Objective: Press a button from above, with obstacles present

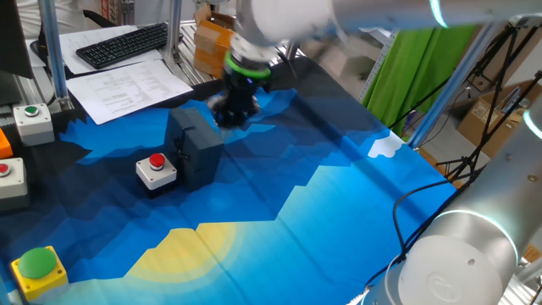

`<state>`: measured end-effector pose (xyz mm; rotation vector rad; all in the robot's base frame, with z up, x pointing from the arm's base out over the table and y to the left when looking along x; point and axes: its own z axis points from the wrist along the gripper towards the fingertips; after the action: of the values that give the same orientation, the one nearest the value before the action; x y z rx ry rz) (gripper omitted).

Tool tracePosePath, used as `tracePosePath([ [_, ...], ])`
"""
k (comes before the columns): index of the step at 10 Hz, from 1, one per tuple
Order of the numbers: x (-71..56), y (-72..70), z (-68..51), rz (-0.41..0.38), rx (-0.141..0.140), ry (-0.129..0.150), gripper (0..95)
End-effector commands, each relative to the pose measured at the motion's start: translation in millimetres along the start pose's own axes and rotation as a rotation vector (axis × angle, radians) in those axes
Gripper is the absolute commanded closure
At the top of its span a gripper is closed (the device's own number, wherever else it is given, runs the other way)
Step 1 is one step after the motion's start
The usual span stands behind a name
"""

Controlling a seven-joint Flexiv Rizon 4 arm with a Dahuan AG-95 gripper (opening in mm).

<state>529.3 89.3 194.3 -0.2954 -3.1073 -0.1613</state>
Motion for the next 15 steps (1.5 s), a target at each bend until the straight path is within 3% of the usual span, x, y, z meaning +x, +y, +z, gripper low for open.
tracePosePath([
  [1, -18.9, 26.6, -3.1, 0.041, 0.002, 0.016, 95.0],
  [3, -21.8, 43.1, 5.4, 0.062, 0.003, 0.015, 95.0],
  [6, -21.2, 68.9, 27.7, 0.101, 0.004, 0.011, 95.0],
  [9, -27.2, 92.0, 59.3, 0.12, 0.006, 0.007, 95.0],
  [11, -27.8, 94.2, 77.0, 0.123, 0.006, -0.004, 95.0],
  [15, -27.5, 93.9, 77.5, 0.121, -0.001, 0.007, 95.0],
])
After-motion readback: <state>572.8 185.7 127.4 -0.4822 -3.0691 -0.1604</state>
